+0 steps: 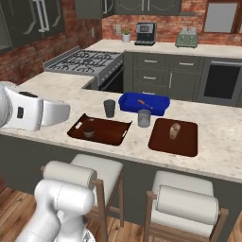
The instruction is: Take the cake and cupcake from the fridge and place them on the empty tray on the dining counter.
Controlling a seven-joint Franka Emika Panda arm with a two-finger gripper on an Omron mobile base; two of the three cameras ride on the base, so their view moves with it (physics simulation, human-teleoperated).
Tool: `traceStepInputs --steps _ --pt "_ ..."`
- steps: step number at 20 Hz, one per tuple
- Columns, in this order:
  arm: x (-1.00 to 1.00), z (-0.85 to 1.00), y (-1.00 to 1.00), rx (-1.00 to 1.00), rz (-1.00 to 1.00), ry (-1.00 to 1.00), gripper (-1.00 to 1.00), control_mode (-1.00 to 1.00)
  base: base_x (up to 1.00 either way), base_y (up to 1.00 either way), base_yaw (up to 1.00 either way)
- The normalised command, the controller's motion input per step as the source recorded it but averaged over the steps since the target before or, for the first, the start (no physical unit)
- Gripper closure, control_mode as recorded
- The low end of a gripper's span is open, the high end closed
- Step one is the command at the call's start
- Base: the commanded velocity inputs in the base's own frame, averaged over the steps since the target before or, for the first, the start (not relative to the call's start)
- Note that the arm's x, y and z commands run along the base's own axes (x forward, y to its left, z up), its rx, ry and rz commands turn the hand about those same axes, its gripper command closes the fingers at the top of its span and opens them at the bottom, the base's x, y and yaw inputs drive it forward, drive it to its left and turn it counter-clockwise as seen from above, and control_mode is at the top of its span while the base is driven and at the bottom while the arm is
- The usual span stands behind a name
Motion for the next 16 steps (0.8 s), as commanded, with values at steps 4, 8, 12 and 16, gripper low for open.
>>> traceStepInputs --steps 4,8,12,16 --pt "-0.43 0.0 0.13 -0.06 0.0 0.0 -1.0 1.0 -0.32 0.0 0.03" --pt "0.0 0.0 0.0 0.0 0.0 0.0 -1.0 1.0 -0.41 -0.43 -0.4" --pt "0.0 0.0 0.0 0.0 0.0 0.0 -1.0 1.0 -0.02 -0.61 -0.8" --pt "0.0 0.0 0.0 0.0 0.0 0.0 -1.0 1.0 0.0 0.0 -1.0"
